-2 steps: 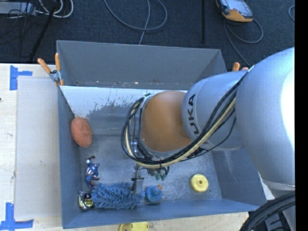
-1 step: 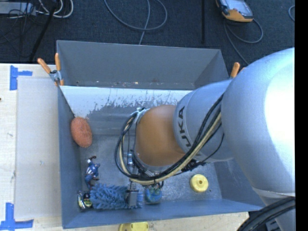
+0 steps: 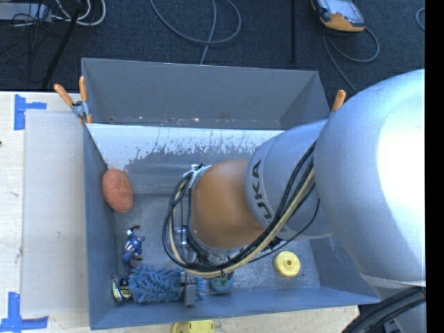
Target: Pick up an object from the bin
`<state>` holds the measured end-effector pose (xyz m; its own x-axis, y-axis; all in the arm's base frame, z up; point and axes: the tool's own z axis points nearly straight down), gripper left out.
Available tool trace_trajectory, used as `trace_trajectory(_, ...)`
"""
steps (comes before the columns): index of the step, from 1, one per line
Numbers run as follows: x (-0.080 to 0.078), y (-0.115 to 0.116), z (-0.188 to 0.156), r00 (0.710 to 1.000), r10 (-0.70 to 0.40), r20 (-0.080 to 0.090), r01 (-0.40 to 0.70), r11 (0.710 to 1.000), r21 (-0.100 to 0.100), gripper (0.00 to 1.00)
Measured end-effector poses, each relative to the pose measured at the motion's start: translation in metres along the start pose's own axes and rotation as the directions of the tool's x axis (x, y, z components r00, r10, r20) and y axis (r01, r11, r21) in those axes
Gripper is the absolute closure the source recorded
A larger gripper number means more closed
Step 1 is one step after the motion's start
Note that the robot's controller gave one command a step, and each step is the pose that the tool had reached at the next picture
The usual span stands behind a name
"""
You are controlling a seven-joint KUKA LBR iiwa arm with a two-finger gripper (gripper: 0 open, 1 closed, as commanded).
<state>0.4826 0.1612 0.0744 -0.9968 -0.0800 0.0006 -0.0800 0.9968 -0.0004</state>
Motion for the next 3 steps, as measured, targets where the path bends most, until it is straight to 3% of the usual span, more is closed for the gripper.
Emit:
trace_trajectory(1, 0.0096, -0.0014, 0.0038, 0.992, 0.123, 0.003, -0.123, 0.992, -0.002, 1.00)
trace_trajectory(2, 0.0096, -0.0015, 0.0038, 0.992, 0.124, 0.003, -0.124, 0.992, -0.002, 0.00)
trace_trajectory(3, 0.0082, -0.0019, 0.0038, 0.992, 0.126, 0.009, -0.126, 0.992, -0.003, 0.00)
